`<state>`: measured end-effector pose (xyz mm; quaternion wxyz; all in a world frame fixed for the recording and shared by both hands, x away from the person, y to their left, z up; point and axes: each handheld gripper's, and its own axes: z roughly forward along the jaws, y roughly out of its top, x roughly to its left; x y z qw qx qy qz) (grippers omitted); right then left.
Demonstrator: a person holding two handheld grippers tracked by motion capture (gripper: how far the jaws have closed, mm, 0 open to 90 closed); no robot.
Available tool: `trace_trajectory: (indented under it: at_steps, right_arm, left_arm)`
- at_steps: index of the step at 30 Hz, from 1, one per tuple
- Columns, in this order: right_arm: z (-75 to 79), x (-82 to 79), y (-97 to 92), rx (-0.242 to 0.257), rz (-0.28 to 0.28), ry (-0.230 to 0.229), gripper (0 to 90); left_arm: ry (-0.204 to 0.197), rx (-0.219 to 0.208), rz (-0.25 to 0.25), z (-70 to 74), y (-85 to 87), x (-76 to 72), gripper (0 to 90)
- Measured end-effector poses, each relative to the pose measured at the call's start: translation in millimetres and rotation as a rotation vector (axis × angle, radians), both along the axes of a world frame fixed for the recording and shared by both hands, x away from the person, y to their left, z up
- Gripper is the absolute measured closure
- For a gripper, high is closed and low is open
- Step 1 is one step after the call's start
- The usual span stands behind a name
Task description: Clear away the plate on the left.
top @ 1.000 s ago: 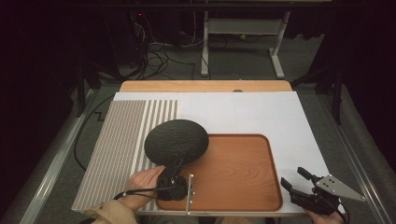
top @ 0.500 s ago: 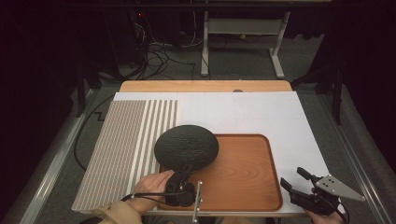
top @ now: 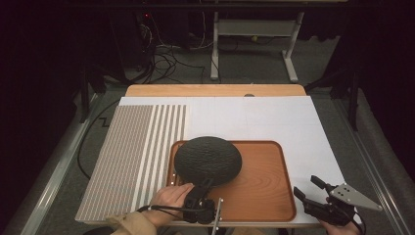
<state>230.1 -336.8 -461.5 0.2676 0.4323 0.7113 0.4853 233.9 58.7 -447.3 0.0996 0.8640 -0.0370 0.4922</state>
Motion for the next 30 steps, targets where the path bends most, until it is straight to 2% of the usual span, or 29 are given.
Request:
trace_trajectory:
  at_steps: [4, 6, 7, 12, 15, 20, 30]
  right_arm:
    - [-0.2, 0.2, 0.4, -0.004, 0.002, 0.0, 25.4]
    - [-0.2, 0.3, 0.4, -0.006, 0.002, 0.001, 25.4]
    - [-0.3, 0.3, 0.4, -0.005, 0.002, 0.002, 25.4]
    - [-0.3, 0.3, 0.3, -0.002, 0.003, 0.003, 25.3]
    - [-0.3, 0.3, 0.3, 0.0, 0.003, 0.005, 25.4]
    - [-0.4, 0.4, 0.0, 0.001, 0.005, 0.004, 25.3]
    - [-0.3, 0.2, 0.1, 0.002, 0.005, 0.004, 25.2]
  left_arm:
    - [-0.004, 0.009, -0.018, -1.1, -5.9, -3.5, 78.4]
    - [0.004, -0.003, -0.033, -1.1, -9.0, -4.4, 78.5]
    - [0.002, 0.015, -0.035, -0.7, -10.7, -5.6, 78.5]
    - [0.002, 0.017, -0.065, -2.6, -18.5, -8.4, 78.4]
    - [-0.012, 0.033, -0.086, -3.4, -23.8, -11.1, 78.4]
    - [-0.016, 0.022, -0.116, -3.7, -31.7, -14.3, 78.5]
    - [-0.005, 0.036, -0.168, -7.9, -49.2, -17.7, 79.7]
